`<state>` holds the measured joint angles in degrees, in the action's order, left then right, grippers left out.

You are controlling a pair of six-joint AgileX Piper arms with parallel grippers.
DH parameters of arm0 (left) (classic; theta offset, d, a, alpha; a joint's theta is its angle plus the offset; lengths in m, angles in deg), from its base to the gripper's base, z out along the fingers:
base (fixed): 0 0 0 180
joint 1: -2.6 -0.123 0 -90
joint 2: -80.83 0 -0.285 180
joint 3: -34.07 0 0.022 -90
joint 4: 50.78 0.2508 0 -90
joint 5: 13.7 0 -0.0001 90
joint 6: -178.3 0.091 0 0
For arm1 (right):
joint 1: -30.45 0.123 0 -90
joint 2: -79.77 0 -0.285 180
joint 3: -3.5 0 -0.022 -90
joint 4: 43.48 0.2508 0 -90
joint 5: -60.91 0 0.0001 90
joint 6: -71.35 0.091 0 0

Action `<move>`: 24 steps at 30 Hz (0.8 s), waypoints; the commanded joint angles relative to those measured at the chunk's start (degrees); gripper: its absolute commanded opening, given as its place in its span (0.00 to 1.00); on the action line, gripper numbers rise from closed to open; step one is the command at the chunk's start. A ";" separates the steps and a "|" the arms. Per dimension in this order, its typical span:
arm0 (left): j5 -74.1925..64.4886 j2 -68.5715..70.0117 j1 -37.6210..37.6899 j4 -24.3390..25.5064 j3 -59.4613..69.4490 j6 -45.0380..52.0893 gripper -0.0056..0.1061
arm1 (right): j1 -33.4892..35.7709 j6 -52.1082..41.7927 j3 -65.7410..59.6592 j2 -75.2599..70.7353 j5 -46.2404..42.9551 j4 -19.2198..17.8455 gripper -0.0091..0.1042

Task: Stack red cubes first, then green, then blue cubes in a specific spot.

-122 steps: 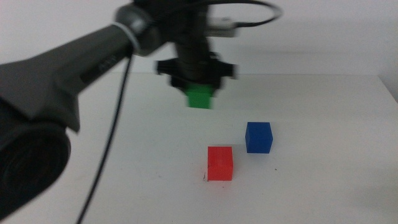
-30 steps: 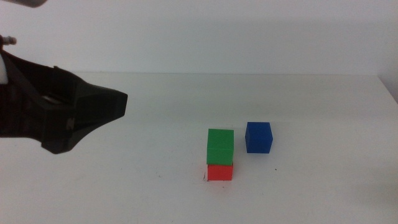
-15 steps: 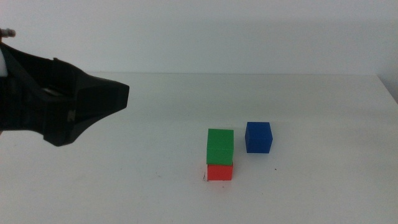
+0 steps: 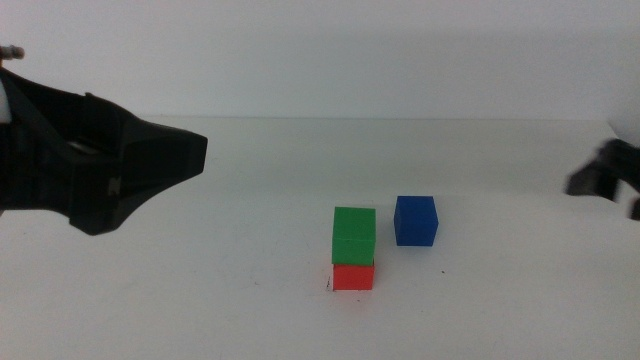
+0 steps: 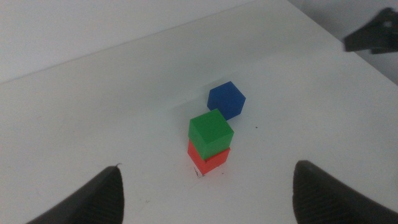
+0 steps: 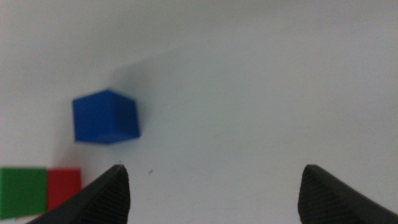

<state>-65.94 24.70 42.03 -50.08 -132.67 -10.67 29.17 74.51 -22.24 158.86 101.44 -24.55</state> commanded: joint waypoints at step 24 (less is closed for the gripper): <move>0.85 0.35 -0.04 0.00 -0.09 0.14 0.86 | 30.32 31.00 35.57 42.92 9.25 -27.50 0.90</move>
<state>-65.94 24.70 42.03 -50.08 -132.67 -10.67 59.27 105.06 12.77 201.16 111.40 -50.78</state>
